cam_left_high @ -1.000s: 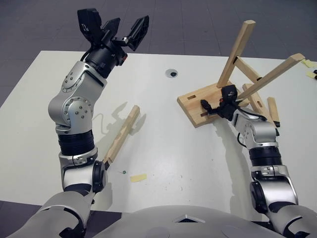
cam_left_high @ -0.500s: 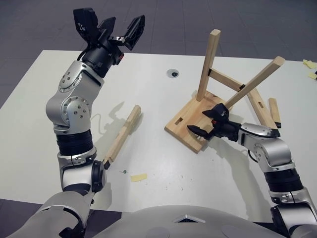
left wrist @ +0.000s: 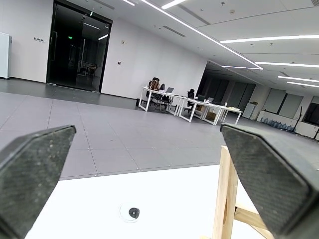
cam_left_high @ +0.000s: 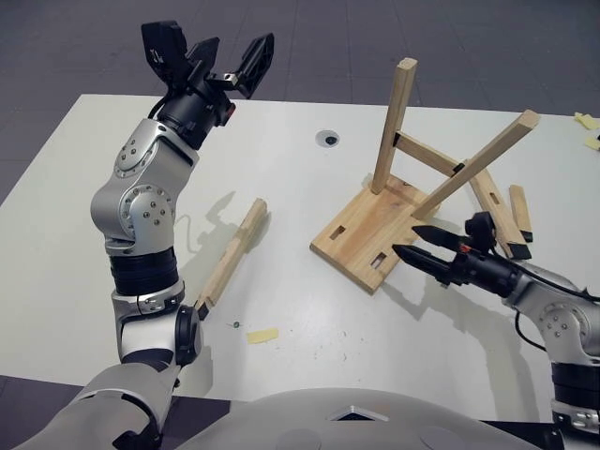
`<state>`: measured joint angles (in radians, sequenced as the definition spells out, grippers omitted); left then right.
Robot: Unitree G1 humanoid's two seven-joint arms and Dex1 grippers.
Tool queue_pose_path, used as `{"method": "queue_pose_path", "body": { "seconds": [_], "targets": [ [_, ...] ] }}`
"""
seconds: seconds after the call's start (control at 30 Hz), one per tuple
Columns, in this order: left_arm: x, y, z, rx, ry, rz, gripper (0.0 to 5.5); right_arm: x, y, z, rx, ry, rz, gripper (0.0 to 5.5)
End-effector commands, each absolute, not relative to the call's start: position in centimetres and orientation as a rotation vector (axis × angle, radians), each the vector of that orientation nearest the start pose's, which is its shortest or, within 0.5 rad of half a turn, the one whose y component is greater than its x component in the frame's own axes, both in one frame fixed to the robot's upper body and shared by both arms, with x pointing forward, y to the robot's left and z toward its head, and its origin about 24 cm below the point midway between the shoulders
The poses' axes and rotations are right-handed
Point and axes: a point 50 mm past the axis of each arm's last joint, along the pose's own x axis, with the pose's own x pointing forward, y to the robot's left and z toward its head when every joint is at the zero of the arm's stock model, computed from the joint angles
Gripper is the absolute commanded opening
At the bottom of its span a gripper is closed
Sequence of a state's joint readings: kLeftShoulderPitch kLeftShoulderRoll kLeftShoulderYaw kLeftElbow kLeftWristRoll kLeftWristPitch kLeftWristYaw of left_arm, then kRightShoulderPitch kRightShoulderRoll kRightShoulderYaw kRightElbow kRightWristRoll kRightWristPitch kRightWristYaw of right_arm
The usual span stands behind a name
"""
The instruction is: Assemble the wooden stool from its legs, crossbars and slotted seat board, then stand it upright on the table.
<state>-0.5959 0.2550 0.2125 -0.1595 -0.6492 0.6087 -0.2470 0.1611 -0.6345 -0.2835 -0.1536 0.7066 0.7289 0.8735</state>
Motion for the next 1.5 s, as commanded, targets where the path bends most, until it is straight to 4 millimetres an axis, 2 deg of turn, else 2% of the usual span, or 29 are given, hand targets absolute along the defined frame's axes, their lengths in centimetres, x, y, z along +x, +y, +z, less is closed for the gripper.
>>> {"method": "queue_pose_path", "body": {
  "seconds": [0.03, 0.17, 0.33, 0.53, 0.73, 0.83, 1.0, 1.1, 1.23, 1.3, 1.37, 1.5],
  "targets": [
    [31.8, 16.5, 21.2, -0.316, -0.203, -0.48, 5.4, 19.9, -28.6, 5.3, 0.248, 0.526, 0.505, 5.37],
    [31.9, 16.1, 21.0, -0.314, -0.195, -0.493, 5.4, 23.5, -28.4, 4.5, 0.197, 0.429, 0.342, 5.37],
    [32.3, 15.4, 21.0, -0.309, -0.183, -0.524, 5.4, 27.2, -25.1, 3.1, 0.189, 0.417, 0.398, 5.37],
    [32.4, 15.3, 20.5, -0.312, -0.163, -0.538, 5.4, 29.6, -21.1, 3.1, 0.184, 0.363, 0.526, 5.37],
    [32.1, 15.0, 20.0, -0.317, -0.144, -0.549, 5.4, 31.4, -20.5, 4.5, 0.209, 0.225, 0.489, 5.37],
    [32.0, 15.2, 20.1, -0.317, -0.15, -0.547, 5.4, 30.2, -21.9, 5.6, 0.247, 0.153, 0.482, 5.37],
    [31.5, 16.9, 20.2, -0.322, -0.165, -0.479, 5.4, 25.7, -26.7, 8.6, 0.342, 0.033, 0.361, 5.37],
    [31.0, 18.1, 19.9, -0.325, -0.164, -0.434, 5.4, 24.2, -29.8, 9.8, 0.311, 0.026, 0.22, 5.37],
    [30.7, 18.2, 19.7, -0.333, -0.156, -0.422, 5.4, 24.3, -35.2, 9.0, 0.127, 0.129, -0.17, 5.37],
    [30.8, 17.9, 19.7, -0.335, -0.154, -0.428, 5.4, 24.5, -37.2, 8.2, 0.021, 0.204, -0.302, 5.37],
    [30.9, 17.7, 19.7, -0.332, -0.15, -0.437, 5.4, 24.7, -38.3, 7.4, -0.054, 0.273, -0.373, 5.37],
    [30.9, 17.6, 19.6, -0.332, -0.141, -0.445, 5.4, 24.4, -39.0, 5.3, -0.12, 0.404, -0.409, 5.37]
  ]
}}
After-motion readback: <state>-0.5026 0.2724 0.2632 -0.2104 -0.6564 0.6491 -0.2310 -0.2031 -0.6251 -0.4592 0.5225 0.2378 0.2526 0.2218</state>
